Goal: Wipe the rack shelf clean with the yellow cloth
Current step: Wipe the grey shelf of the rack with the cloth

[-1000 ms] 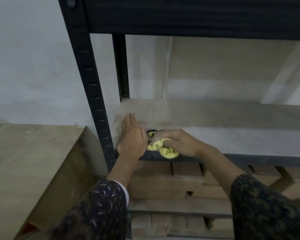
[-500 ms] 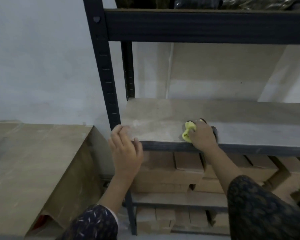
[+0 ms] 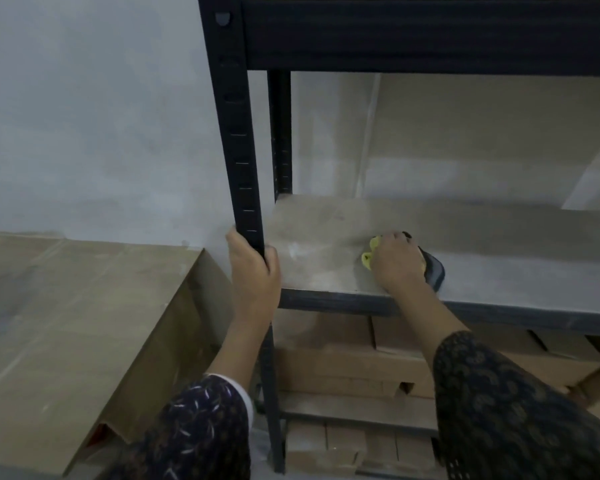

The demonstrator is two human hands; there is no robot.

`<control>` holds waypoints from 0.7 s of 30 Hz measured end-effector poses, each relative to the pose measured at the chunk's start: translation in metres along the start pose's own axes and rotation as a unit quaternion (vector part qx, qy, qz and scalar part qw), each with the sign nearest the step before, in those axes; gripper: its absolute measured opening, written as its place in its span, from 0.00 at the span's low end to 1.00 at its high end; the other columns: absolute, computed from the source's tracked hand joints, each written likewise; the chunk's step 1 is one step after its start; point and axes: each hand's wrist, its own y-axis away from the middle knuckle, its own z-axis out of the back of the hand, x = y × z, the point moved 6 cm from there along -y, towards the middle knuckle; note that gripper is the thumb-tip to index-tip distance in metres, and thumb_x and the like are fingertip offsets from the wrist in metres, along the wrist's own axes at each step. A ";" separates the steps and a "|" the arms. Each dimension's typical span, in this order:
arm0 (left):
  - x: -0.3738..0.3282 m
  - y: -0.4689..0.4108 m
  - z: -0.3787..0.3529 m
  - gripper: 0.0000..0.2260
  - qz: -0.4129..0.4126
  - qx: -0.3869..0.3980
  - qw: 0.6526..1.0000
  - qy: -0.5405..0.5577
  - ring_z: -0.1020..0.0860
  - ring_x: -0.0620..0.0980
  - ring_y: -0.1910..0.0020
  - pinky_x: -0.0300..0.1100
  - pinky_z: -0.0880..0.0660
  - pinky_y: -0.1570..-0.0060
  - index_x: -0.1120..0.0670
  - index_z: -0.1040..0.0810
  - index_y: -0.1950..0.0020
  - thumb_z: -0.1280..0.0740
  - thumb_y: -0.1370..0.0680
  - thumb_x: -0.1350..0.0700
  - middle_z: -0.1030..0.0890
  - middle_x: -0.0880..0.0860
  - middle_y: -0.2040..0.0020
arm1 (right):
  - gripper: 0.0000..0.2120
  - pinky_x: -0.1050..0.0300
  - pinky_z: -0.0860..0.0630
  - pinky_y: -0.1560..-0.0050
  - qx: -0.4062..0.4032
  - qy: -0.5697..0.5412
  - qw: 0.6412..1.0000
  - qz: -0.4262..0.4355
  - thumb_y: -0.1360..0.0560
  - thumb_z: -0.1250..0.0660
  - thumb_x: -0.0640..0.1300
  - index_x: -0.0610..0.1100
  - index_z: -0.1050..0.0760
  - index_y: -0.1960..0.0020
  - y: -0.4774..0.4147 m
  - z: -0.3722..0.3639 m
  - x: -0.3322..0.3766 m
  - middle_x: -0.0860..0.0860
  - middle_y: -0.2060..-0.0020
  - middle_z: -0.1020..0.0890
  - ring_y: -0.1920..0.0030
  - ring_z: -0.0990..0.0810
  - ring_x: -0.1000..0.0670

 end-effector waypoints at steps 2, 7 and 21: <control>0.003 -0.001 -0.002 0.15 -0.010 -0.006 1.000 -0.001 0.31 0.44 0.67 0.28 0.32 0.70 0.61 0.37 0.40 0.43 0.22 0.54 0.30 0.53 0.57 | 0.24 0.45 0.34 0.33 0.023 -0.001 1.000 -0.006 0.21 0.42 0.51 0.34 0.33 0.33 -0.028 -0.003 0.002 0.38 0.33 0.31 0.34 0.33 0.36; 0.012 -0.003 -0.005 0.20 -0.012 -0.033 0.999 -0.009 0.31 0.43 0.68 0.28 0.32 0.70 0.63 0.36 0.40 0.45 0.24 0.49 0.31 0.50 0.59 | 0.22 0.46 0.34 0.36 0.040 0.006 0.998 0.053 0.22 0.42 0.53 0.36 0.27 0.40 -0.094 -0.008 0.021 0.37 0.39 0.26 0.37 0.30 0.38; 0.024 -0.003 -0.011 0.17 -0.012 -0.058 0.998 -0.038 0.25 0.55 0.66 0.29 0.34 0.67 0.56 0.37 0.39 0.45 0.24 0.49 0.26 0.61 0.59 | 0.13 0.56 0.34 0.49 0.063 -0.161 0.954 0.244 0.23 0.39 0.37 0.34 0.23 0.41 -0.118 0.000 0.133 0.37 0.43 0.22 0.44 0.24 0.38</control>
